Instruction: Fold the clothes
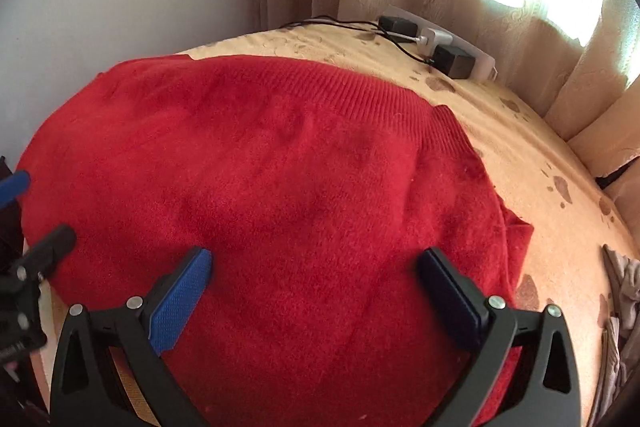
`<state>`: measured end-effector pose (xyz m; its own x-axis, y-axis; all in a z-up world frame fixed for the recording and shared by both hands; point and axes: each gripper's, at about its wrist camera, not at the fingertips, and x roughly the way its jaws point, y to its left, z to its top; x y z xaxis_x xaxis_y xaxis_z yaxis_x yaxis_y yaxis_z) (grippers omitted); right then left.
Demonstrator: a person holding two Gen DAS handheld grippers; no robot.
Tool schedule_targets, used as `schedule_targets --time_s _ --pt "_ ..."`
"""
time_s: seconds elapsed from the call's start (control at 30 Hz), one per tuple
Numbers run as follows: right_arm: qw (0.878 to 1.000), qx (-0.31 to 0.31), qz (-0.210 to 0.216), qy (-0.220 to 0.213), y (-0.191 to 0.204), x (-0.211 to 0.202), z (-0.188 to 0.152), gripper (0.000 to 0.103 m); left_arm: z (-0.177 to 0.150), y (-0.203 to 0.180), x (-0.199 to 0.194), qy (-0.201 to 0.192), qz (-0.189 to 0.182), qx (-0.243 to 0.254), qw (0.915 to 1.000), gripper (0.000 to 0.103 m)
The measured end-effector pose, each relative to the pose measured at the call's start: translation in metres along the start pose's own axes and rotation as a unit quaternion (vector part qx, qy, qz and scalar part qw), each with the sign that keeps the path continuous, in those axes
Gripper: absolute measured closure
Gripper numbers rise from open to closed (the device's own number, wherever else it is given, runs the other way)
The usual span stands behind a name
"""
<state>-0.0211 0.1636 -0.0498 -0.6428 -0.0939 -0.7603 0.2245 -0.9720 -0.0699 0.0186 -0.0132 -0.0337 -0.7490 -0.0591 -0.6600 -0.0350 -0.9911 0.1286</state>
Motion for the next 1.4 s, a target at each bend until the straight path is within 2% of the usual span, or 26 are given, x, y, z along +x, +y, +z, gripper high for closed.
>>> schedule_targets --time_s 0.2,0.37,0.43,0.47,0.57,0.63,0.73,0.83,1.07,1.17,1.23,1.33,1.4 --pt "1.000 0.005 -0.011 0.006 0.002 -0.004 0.001 0.000 0.020 0.018 0.012 0.001 0.012 -0.025 0.9996 0.014" --pt "0.998 0.033 -0.037 -0.042 -0.005 -0.028 0.022 0.000 0.050 0.027 0.029 0.000 0.001 -0.043 0.9991 0.014" --pt "0.996 0.046 -0.055 -0.051 -0.015 -0.031 0.035 0.000 0.063 0.031 0.043 0.013 -0.002 -0.053 0.9985 0.014" --pt "0.996 0.056 -0.049 -0.049 -0.020 -0.027 0.040 0.000 0.069 0.033 0.050 0.021 -0.003 -0.060 0.9980 0.014" --pt "0.996 0.089 -0.004 -0.023 -0.036 -0.004 0.049 0.000 0.077 0.035 0.069 0.040 0.013 -0.064 0.9971 0.014" --pt "0.995 0.097 0.020 0.019 -0.040 0.023 0.044 0.000 0.074 0.034 0.081 0.056 0.014 -0.060 0.9966 0.014" --pt "0.997 0.064 0.003 0.031 -0.029 0.036 0.032 0.000 0.066 0.031 0.096 0.076 0.011 -0.050 0.9958 0.014" --pt "0.997 0.076 0.010 0.022 -0.033 0.030 0.044 0.000 0.066 0.032 0.095 0.072 0.006 -0.049 0.9962 0.014" --pt "0.996 0.092 0.020 0.008 -0.034 0.024 0.076 0.000 0.099 0.042 0.093 0.041 0.028 -0.054 0.9973 0.013" --pt "0.997 0.066 0.015 0.034 -0.024 0.049 0.090 0.000 0.109 0.050 0.116 0.068 0.039 -0.065 0.9948 0.013" --pt "0.995 0.051 0.018 0.078 -0.021 0.074 0.090 0.000 0.107 0.054 0.133 0.095 0.041 -0.072 0.9921 0.013" --pt "0.996 0.027 0.009 0.088 -0.013 0.081 0.087 0.000 0.098 0.057 0.146 0.104 0.032 -0.075 0.9913 0.012" --pt "0.996 0.031 0.020 0.087 -0.017 0.082 0.086 0.000 0.097 0.057 0.146 0.101 0.032 -0.075 0.9915 0.012"
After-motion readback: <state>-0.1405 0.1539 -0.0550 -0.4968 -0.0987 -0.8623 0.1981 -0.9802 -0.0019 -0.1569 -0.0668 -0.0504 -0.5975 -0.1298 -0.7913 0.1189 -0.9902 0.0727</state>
